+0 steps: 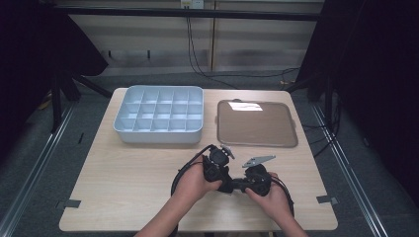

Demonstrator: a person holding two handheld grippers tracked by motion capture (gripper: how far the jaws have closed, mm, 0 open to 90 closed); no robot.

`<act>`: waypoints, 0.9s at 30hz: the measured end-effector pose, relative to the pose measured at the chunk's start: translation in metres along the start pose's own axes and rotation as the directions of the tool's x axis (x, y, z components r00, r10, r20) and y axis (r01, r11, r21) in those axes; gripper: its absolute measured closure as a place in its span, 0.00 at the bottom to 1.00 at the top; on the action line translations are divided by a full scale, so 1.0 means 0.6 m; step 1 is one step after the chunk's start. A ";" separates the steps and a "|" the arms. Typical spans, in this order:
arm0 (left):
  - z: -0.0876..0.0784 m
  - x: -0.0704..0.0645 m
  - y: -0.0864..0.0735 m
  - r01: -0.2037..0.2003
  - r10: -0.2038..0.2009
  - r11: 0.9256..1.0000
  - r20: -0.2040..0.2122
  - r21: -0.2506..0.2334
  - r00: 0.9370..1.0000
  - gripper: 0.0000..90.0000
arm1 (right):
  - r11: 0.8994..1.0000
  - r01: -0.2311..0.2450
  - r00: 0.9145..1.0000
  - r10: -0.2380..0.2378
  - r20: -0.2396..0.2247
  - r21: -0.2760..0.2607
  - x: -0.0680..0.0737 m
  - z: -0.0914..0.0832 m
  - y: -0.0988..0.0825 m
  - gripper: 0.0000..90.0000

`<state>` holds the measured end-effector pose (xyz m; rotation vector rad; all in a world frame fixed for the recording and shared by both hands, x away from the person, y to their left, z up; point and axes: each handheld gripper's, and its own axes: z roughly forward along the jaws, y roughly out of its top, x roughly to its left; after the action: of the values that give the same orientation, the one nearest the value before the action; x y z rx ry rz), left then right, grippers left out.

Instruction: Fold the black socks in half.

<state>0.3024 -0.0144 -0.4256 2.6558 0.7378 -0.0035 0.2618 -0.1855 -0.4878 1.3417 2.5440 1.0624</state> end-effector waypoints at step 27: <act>0.035 0.042 -0.019 0.100 -0.101 0.995 -0.011 -0.010 0.995 0.63 | 1.000 -0.001 1.000 0.001 0.000 0.011 -0.002 0.001 -0.002 0.91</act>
<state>0.3204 -0.0007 -0.4517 2.6092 0.8724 -0.0123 0.2621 -0.1865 -0.4896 1.3462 2.5532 1.0507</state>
